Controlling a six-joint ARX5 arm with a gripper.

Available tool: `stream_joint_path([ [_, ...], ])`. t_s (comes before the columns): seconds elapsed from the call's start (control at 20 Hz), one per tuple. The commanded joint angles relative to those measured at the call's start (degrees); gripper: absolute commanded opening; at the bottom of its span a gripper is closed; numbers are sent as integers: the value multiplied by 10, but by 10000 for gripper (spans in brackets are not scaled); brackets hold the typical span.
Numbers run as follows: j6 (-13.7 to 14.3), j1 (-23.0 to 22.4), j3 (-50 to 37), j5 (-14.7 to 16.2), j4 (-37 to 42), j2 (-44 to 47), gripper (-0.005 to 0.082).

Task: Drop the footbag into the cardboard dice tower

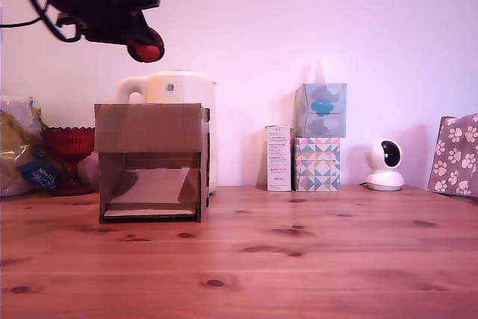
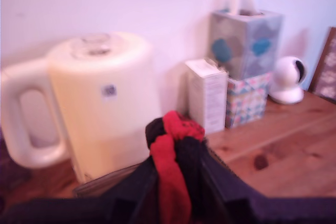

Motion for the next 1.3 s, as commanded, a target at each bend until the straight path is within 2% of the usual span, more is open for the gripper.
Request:
stream_joint_path([
  [0.0,2,2,20,6,-27,34,110],
  [0.2,3,4,76,15,-103,72,110],
  [0.4,3,5,89,15,-122,72,118],
  [0.45,3,5,96,15,-128,72,185],
  [0.55,2,5,107,17,-146,68,569],
  [0.6,4,5,117,17,-164,68,701],
  [0.65,6,5,131,16,-187,68,728],
  [0.75,7,4,153,17,-228,65,725],
  [0.8,10,4,155,18,-239,56,712],
  [0.85,16,1,155,21,-254,46,656],
  [0.9,18,0,155,21,-273,35,547],
  [0.95,18,0,155,21,-288,26,376],
  [1.0,20,0,154,22,-306,16,128],
  [1.05,33,0,153,32,-317,8,-40],
  [1.1,38,0,149,41,-321,-1,16],
  [1.15,45,0,142,51,-325,-10,-23],
  [1.25,48,0,112,61,-312,-38,-24],
])
